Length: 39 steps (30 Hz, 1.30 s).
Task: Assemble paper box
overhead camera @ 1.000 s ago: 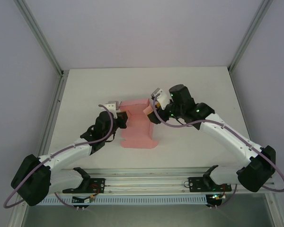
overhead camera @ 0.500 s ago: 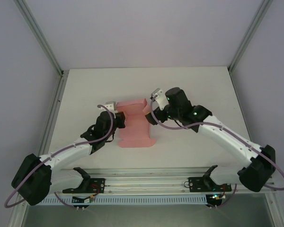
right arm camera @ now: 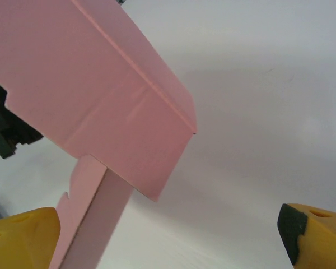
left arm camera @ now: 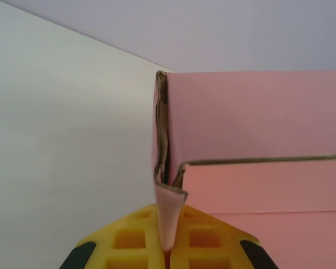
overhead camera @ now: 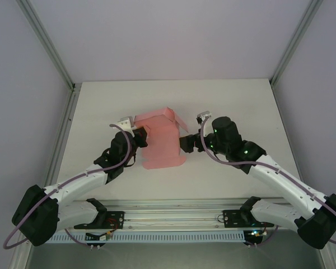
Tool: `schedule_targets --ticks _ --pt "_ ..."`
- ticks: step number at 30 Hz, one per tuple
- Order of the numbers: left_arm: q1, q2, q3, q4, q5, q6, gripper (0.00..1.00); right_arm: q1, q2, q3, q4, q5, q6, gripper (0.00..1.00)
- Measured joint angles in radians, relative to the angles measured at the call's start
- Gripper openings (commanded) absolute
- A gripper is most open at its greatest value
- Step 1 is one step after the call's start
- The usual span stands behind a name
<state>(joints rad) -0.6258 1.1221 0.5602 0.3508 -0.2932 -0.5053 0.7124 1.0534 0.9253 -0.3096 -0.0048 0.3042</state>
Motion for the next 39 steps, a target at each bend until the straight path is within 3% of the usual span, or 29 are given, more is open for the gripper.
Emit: schedule_targets --ticks 7,16,23,34,39 --pt "0.0 -0.002 0.0 0.027 0.007 -0.008 0.0 -0.015 0.025 -0.026 0.011 0.003 0.111 1.0" --pt "-0.001 -0.059 -0.001 0.029 0.029 -0.007 0.0 -0.151 -0.045 -0.188 0.022 0.01 0.236 1.0" --pt "-0.001 -0.066 -0.008 0.03 0.049 -0.006 0.0 -0.245 -0.018 -0.253 0.121 -0.145 0.295 1.0" --pt "0.013 -0.082 -0.032 0.044 0.044 0.005 0.0 -0.29 0.241 -0.169 0.205 -0.407 0.277 1.0" --pt "0.014 -0.11 -0.032 0.037 0.034 0.006 0.0 -0.293 0.16 -0.162 0.173 -0.439 0.201 1.0"
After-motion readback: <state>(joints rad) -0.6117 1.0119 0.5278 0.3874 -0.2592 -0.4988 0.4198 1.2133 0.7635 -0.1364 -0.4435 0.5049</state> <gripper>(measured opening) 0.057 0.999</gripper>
